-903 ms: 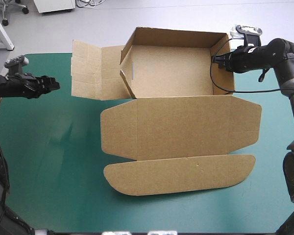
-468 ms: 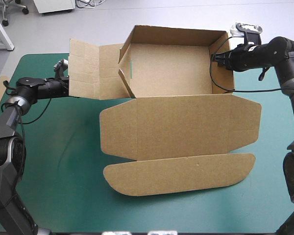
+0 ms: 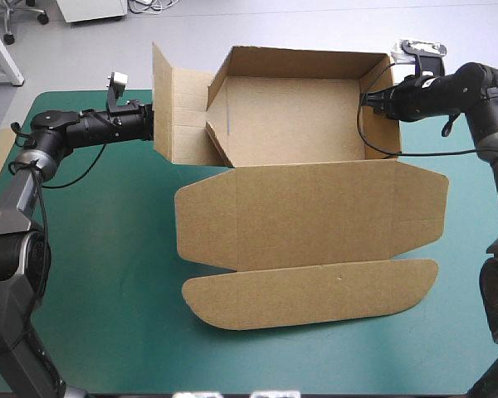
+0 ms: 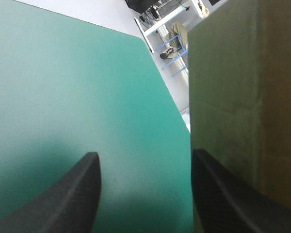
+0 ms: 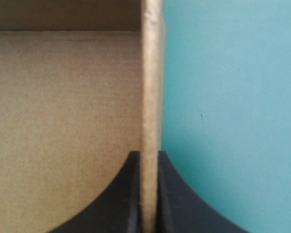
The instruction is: Fold the box
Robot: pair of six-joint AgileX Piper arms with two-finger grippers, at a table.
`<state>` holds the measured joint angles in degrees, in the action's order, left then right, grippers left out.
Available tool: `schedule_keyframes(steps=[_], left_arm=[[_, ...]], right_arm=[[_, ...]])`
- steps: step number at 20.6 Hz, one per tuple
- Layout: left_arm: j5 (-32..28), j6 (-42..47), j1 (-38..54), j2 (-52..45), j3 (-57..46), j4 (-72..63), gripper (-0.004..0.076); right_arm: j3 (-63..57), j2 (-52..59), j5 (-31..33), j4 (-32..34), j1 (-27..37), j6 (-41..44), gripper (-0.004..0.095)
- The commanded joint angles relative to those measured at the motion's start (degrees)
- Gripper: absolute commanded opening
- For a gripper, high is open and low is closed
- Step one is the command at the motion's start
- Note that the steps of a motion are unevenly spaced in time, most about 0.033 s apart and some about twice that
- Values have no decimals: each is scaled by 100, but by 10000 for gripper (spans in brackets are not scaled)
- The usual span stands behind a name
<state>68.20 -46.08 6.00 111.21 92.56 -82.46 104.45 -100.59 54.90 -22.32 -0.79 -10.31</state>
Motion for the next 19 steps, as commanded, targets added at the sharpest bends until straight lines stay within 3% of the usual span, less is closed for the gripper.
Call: schedule_keyframes(steps=[1, 14, 19], left_arm=[[642, 272, -47, -374, 415, -445, 400], [642, 671, -541, -613, 1212, -293, 400], [610, 991, -852, -613, 1692, 527, 401]], right_arm=[[214, 339, -350, -177, 29, 84, -13], [214, 339, -508, -150, 29, 262, -13], [214, 339, -508, -161, 29, 275, -13]])
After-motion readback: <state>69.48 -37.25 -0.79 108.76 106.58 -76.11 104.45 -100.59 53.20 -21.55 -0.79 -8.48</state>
